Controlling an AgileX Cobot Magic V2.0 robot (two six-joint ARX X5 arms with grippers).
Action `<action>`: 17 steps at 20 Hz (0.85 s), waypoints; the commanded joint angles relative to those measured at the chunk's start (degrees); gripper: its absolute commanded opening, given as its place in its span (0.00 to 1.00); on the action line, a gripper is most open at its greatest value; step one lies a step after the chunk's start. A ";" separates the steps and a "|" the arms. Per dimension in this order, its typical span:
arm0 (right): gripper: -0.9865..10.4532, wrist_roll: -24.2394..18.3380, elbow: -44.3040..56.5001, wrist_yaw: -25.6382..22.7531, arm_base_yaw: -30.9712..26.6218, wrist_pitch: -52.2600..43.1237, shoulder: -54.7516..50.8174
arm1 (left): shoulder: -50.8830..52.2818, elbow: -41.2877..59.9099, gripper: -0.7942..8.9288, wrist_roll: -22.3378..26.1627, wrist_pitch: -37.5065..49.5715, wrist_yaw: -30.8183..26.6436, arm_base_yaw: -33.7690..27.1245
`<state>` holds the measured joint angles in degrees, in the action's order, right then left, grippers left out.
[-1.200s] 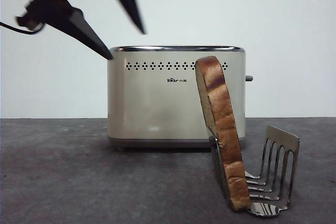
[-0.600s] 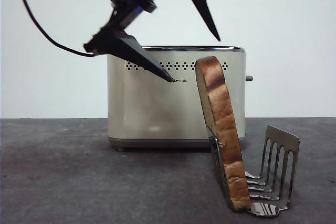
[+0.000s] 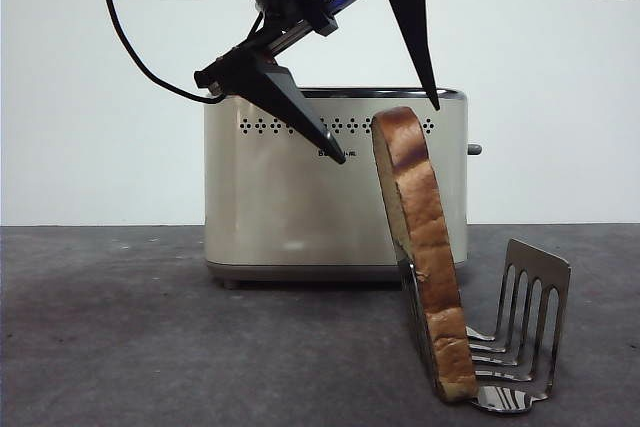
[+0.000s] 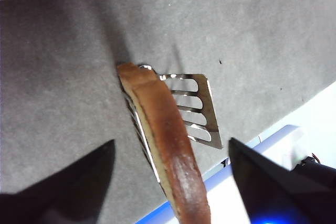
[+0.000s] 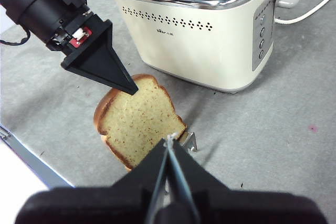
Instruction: Pick up a slice of bread from the rack,put the bread on the toaster,press the button
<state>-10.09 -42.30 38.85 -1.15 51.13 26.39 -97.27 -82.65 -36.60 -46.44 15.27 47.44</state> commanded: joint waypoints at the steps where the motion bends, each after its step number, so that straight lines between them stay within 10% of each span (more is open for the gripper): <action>1: 0.08 0.04 -0.26 0.17 0.00 -0.07 0.02 | -0.66 0.09 0.30 0.26 0.00 0.17 0.20; 6: 0.08 1.03 -0.26 0.17 0.00 -0.04 0.02 | -2.40 0.09 0.29 0.42 0.24 2.89 0.66; 9: 0.08 1.03 -0.26 0.15 0.00 0.04 0.02 | -2.40 0.09 0.08 0.85 0.46 2.71 0.63; 17: 0.08 1.01 -0.26 -0.09 0.00 0.35 0.02 | -2.34 -0.44 0.07 0.85 0.57 3.13 0.63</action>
<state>-9.45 -42.30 38.81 -1.15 51.57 26.39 -99.26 -82.76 -36.47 -46.02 18.20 47.97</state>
